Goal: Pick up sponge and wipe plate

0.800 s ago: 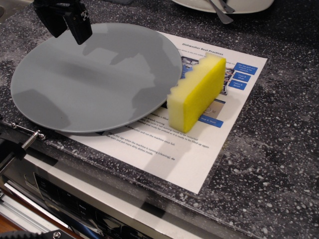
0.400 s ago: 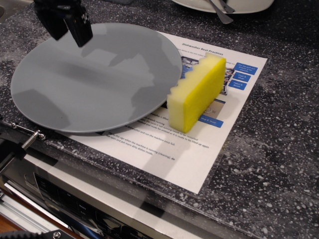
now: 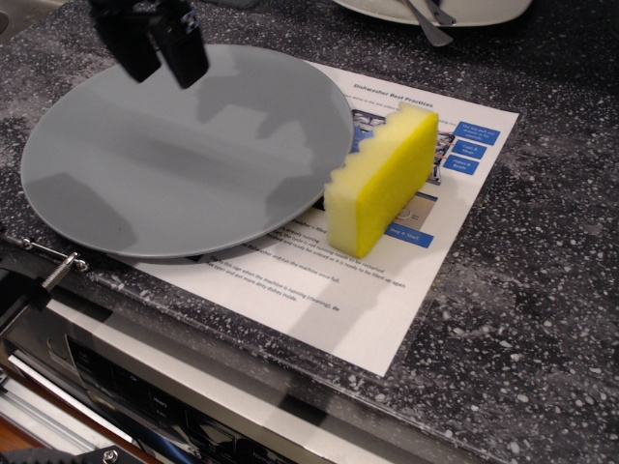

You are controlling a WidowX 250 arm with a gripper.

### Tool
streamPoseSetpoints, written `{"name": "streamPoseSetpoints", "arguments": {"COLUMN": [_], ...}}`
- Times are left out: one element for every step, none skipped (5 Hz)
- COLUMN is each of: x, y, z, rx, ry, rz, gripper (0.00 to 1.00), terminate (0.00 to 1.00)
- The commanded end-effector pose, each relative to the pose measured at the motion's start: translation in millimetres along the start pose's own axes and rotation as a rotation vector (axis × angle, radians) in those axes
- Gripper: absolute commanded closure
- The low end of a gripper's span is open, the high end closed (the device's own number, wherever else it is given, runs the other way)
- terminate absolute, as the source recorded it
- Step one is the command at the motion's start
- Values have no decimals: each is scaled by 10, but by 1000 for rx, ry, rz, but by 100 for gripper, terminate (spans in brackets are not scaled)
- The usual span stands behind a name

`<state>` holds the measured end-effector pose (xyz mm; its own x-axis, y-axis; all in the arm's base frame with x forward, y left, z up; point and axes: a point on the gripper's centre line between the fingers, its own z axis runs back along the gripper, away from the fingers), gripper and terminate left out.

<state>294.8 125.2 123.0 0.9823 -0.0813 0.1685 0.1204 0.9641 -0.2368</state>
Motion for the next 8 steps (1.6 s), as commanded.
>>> {"name": "streamPoseSetpoints", "arguments": {"x": [97, 126, 173, 175, 254, 332, 321, 271], "y": [-508, -746, -904, -1075, -1175, -1237, -1280, -1288], "z": [56, -48, -168, -214, -250, -391, -511, -615], "rx": [-29, -47, -55, -54, -33, -3, 14, 35], "ry": [-79, -93, -113, -137, -124, -105, -97, -86], "rz": [-47, -32, -18, -21, -14, -8, 0, -9], "gripper": [0, 0, 0, 0, 0, 0, 0, 0], "terminate": [0, 0, 0, 0, 0, 0, 0, 0]}}
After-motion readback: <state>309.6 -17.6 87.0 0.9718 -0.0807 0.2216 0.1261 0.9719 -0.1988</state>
